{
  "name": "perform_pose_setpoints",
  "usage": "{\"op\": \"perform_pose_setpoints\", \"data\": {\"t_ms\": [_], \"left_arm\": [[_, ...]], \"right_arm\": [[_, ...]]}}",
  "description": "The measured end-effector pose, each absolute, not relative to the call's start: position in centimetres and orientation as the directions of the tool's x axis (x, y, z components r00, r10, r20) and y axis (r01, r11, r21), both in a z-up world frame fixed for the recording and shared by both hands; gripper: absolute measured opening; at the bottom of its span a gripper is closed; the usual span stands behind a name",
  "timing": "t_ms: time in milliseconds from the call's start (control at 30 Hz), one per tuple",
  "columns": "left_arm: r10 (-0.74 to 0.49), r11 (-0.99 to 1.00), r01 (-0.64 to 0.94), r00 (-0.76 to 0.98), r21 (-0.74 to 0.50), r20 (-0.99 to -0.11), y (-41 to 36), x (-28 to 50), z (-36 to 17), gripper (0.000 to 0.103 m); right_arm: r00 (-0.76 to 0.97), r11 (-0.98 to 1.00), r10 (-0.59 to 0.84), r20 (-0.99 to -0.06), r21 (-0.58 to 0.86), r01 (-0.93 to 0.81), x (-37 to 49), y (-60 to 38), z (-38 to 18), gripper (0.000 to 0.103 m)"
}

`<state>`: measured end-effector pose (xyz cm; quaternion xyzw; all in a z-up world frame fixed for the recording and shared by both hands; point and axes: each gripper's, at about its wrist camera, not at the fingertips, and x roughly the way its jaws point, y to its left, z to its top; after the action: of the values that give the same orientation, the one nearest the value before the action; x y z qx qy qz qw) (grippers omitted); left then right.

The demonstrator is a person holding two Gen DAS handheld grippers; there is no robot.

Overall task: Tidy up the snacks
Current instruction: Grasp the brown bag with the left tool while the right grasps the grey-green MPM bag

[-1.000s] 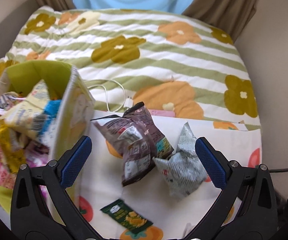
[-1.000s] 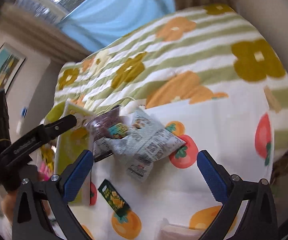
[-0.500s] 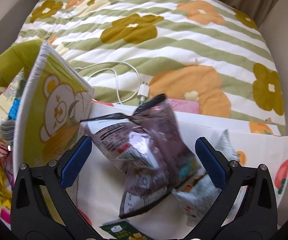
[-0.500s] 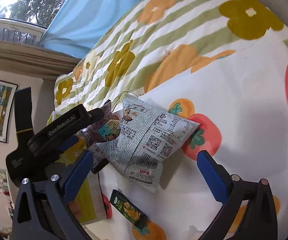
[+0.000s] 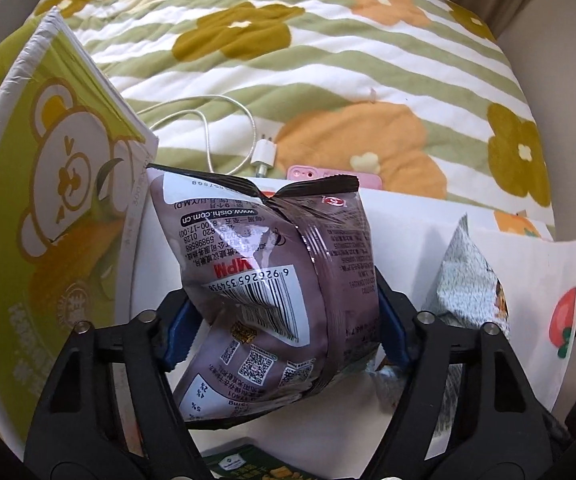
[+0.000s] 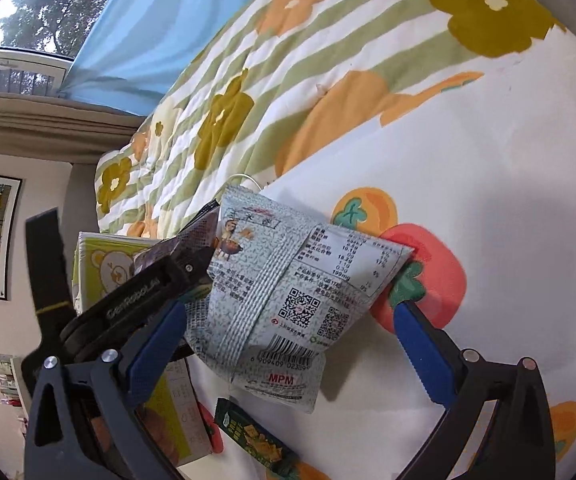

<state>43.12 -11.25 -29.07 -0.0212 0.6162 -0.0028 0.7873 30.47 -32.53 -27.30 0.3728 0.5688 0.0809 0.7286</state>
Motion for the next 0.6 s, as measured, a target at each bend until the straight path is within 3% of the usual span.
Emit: {"op": "perform_pose_setpoints", "data": {"t_ms": [433, 500, 533, 600], "left_arm": [[-0.024, 0.999, 0.028, 0.256, -0.018, -0.966, -10.9, 41.4, -28.3, 0.067], [-0.024, 0.999, 0.031, 0.257, -0.016, -0.966, -11.0, 41.3, -28.3, 0.067], [-0.028, 0.999, 0.032, 0.258, -0.021, -0.966, -10.9, 41.2, -28.3, 0.067], [-0.032, 0.999, 0.035, 0.259, -0.023, -0.965, -10.9, 41.0, -28.2, 0.066]], "right_arm": [[0.346, 0.67, 0.557, -0.755, 0.655, 0.35, 31.1, -32.0, -28.2, 0.103], [0.344, 0.67, 0.565, -0.75, 0.661, 0.339, 31.2, -31.7, -28.2, 0.094], [0.336, 0.671, 0.57, -0.749, 0.661, 0.335, 31.2, -31.6, -28.4, 0.082], [0.337, 0.681, 0.565, -0.753, 0.656, 0.324, 31.2, -31.6, -28.3, 0.079]]}}
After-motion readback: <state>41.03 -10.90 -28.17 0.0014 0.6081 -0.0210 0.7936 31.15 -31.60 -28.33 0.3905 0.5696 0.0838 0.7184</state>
